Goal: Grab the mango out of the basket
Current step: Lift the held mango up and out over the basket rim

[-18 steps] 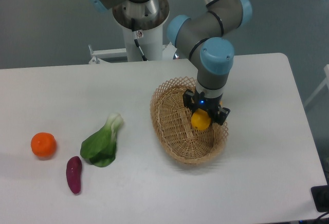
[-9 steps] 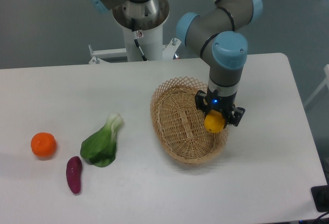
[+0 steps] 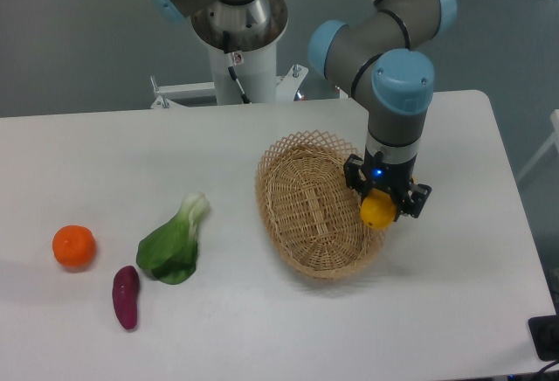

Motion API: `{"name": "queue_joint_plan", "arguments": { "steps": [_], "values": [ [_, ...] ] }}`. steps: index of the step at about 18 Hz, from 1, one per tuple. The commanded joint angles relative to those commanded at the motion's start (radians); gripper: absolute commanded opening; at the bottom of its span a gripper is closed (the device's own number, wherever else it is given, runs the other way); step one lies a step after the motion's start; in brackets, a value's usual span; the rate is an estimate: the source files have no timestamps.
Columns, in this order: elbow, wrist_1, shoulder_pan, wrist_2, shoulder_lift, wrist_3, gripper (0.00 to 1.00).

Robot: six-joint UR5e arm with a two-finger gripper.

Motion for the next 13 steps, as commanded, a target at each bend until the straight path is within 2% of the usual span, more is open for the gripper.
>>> {"name": "queue_joint_plan", "arguments": {
  "steps": [8, 13],
  "values": [
    [0.100, -0.008, 0.008, 0.015, -0.060, 0.100, 0.45],
    [0.097, -0.006, 0.008, 0.029, -0.065, 0.100, 0.45]
  ]
}}
